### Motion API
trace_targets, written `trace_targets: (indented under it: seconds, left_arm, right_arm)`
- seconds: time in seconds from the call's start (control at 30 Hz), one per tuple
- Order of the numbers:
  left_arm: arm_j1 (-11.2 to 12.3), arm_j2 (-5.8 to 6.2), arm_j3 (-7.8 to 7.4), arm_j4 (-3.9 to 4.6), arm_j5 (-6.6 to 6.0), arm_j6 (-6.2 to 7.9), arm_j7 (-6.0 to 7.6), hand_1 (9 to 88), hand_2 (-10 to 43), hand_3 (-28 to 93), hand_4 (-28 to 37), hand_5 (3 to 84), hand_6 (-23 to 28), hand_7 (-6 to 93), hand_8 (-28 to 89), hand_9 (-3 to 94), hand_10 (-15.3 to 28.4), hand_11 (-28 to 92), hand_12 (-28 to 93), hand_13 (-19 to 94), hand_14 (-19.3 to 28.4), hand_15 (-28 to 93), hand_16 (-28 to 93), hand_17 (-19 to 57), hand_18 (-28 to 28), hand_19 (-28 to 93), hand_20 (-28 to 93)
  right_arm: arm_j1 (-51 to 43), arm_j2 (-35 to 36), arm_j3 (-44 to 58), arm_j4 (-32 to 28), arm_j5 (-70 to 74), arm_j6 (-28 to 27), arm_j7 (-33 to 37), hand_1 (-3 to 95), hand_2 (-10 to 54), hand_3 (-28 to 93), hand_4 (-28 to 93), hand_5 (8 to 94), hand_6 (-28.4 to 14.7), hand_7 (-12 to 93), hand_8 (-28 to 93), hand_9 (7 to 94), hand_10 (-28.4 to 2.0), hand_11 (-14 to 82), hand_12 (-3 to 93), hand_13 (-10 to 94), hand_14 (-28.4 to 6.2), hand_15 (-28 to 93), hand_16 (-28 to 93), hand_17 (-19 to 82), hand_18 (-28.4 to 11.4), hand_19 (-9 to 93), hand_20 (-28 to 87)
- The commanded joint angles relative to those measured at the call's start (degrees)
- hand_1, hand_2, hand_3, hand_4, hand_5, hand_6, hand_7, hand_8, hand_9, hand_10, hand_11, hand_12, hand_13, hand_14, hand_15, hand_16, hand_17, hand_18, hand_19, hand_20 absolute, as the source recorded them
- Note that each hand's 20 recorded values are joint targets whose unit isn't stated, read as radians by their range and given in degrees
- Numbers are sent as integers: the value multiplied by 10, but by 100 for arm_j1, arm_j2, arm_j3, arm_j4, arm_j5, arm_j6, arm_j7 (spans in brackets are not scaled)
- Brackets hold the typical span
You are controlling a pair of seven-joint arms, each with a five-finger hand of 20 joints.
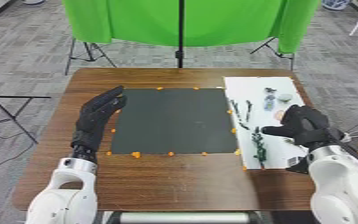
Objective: Arrange flowers
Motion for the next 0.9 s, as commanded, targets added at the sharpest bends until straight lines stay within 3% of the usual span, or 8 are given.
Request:
trace_targets:
  seconds: [0.03,0.13,0.2,0.43,0.9]
  left_arm:
    - [50,50,-30,-19,43,-11,-108,366,-81,560,-114,452,52,117,-54,442,144,186,111,318,182,160,27,0,150,129,184]
    - [35,56,-16,-11,44,-24,-110,366,-81,558,-115,452,51,116,-53,441,144,186,111,317,183,160,26,-1,151,129,184]
    - [35,56,-14,-9,45,-42,-124,365,-81,560,-114,452,52,116,-53,441,144,186,111,316,183,159,26,-1,151,129,184]
    - [104,82,-35,-35,28,-15,-130,363,-81,559,-115,451,52,115,-53,440,144,184,111,315,183,158,28,-1,151,130,184]
    - [96,52,-17,-30,19,-55,-177,359,-78,559,-115,450,52,113,-52,439,144,182,112,313,183,156,29,-3,150,128,183]
  right_arm:
    - [115,396,-297,466,114,-84,161,449,-95,127,-113,723,-70,114,-65,812,-160,192,206,913,-58,347,253,666,-51,766,405]
    - [196,375,-436,599,161,-175,220,443,-95,118,-99,736,-68,118,-66,825,-159,194,206,923,-54,341,256,677,-47,768,397]
    - [247,345,-507,689,194,-272,249,393,-95,226,-138,749,-68,122,-67,834,-159,196,207,930,-54,336,259,683,-44,770,391]
    - [262,297,-672,821,121,-289,215,344,-95,410,-176,764,-60,135,-68,847,-156,200,207,936,-55,338,264,686,-46,770,391]
    - [305,272,-1105,1077,-334,234,271,367,-95,481,-99,800,-47,172,-67,875,-143,241,215,937,-43,391,243,696,-44,795,392]
